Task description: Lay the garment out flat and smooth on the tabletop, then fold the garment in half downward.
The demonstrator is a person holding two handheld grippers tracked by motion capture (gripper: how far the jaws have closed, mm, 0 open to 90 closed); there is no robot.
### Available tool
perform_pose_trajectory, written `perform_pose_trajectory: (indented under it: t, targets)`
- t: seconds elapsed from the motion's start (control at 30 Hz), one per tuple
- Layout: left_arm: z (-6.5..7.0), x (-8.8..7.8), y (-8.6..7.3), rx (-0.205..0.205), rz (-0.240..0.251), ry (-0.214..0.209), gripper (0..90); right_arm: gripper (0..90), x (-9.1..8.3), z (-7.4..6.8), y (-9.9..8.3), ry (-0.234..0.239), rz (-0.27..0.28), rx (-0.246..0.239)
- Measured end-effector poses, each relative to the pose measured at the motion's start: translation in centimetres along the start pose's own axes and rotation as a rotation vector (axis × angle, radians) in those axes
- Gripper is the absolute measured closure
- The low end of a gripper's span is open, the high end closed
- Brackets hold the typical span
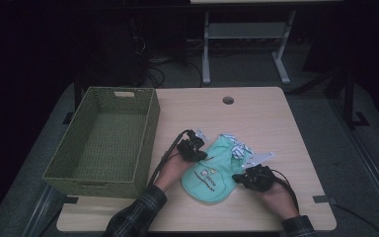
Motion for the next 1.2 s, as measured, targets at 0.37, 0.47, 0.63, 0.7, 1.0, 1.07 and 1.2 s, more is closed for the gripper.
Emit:
perform_pose_trajectory:
  t: [0.37,0.47,0.63,0.7,1.0,1.07,1.2]
  targets:
    - [1.4,-1.6,-1.5,0.013,-0.042,-0.010,89.7,89.9,-0.4,0.4,-0.3,-0.007,-0.005,0.004]
    - [1.8,-2.0,-2.0,0.013,-0.049,-0.012,89.7,89.9,-0.5,0.5,-0.3,-0.014,-0.007,0.006]
    - [2.6,-2.7,-2.7,0.010,-0.056,-0.022,89.7,89.9,-0.6,0.7,-0.3,-0.019,-0.010,0.002]
    - [2.8,-2.9,-3.0,-0.001,-0.056,-0.026,89.8,89.9,-0.5,0.8,-0.3,-0.020,-0.007,0.009]
    - [4.2,-3.8,-4.0,0.001,-0.061,-0.043,89.7,89.9,-0.7,1.1,-0.4,-0.031,-0.005,0.005]
    - [4.5,-4.0,-4.1,-0.002,-0.059,-0.049,89.7,89.9,-0.7,1.2,-0.4,-0.034,-0.005,0.003]
    - [5.1,-4.2,-4.4,0.001,-0.062,-0.058,89.7,89.9,-0.7,1.5,-0.4,-0.047,-0.004,0.007]
Point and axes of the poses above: each handheld gripper's, and its own axes: x roughly forward along the jaws, y roughly out of its top, z roughly to its right, the point moved 7 cm from there along x, roughly forward along the jaws, and after that the axes turned 9 degrees about z, right-handed, at the moved point
